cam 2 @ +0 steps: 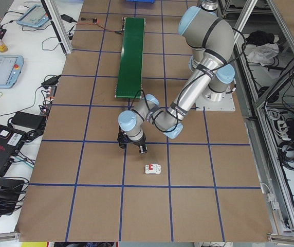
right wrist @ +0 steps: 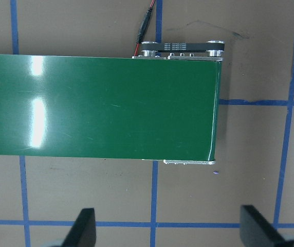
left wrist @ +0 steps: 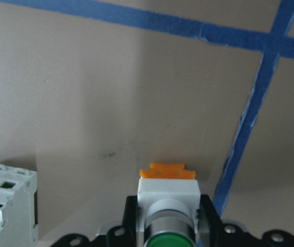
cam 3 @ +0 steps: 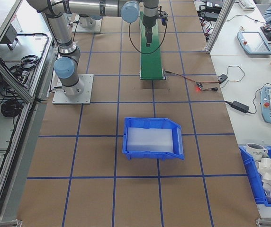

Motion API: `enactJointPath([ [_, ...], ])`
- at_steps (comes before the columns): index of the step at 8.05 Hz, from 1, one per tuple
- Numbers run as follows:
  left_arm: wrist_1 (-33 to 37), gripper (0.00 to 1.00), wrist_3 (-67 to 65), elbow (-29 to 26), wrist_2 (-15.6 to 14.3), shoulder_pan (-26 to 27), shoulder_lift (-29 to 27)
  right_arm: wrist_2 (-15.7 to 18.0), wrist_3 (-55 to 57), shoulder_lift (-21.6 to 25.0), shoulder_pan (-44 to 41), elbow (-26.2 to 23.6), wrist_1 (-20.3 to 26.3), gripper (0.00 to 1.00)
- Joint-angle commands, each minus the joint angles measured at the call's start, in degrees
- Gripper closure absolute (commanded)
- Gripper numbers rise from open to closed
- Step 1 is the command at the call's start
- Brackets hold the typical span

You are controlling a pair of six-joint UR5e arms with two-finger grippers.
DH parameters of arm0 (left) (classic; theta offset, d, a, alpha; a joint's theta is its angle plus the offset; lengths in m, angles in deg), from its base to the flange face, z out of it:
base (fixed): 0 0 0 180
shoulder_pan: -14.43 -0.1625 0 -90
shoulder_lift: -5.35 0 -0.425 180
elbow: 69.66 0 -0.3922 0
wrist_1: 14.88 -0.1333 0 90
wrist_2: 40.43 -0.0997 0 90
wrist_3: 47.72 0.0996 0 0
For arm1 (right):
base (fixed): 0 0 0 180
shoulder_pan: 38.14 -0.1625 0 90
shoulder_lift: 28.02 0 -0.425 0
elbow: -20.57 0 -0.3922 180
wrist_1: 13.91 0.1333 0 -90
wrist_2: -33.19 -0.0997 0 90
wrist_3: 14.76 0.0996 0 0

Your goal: Move button from left to right

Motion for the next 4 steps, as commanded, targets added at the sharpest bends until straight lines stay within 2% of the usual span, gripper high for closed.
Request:
enactJointPath([
  [1,0.8,1.0,1.0,-0.7,-0.2,0.0,0.7,-0.1,0.0,0.0,0.0,0.0,0.0,0.0],
  [4,3.5,1.0,0.9,-1.0,1.4,1.4,7.3,-0.1,0.0,0.0,0.1,0.0,0.0,0.0],
])
